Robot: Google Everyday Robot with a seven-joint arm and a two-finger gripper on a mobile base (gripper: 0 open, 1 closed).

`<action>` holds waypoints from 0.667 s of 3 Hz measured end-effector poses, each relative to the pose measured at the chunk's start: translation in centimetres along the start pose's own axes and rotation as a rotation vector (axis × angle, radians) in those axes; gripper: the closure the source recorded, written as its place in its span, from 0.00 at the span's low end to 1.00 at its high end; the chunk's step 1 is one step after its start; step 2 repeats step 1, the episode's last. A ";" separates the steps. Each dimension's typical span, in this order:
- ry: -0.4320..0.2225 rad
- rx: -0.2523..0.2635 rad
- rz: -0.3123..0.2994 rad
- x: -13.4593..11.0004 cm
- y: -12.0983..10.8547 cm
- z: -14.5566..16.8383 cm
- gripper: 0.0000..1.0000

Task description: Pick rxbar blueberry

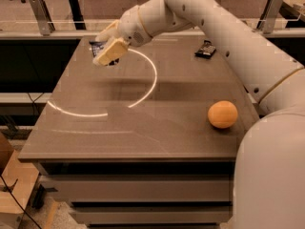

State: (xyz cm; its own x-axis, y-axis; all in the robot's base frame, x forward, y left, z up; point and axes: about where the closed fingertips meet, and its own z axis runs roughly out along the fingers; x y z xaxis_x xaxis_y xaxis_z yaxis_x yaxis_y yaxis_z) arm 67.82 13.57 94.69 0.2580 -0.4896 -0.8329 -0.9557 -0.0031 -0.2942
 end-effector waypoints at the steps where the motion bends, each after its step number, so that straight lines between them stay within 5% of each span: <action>1: -0.004 0.004 -0.008 -0.4 -0.2 -0.3 1.00; 2: -0.004 0.004 -0.008 -0.4 -0.2 -0.3 1.00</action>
Offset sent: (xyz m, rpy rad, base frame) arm 0.0000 0.0000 0.0000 0.0000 0.0000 0.0000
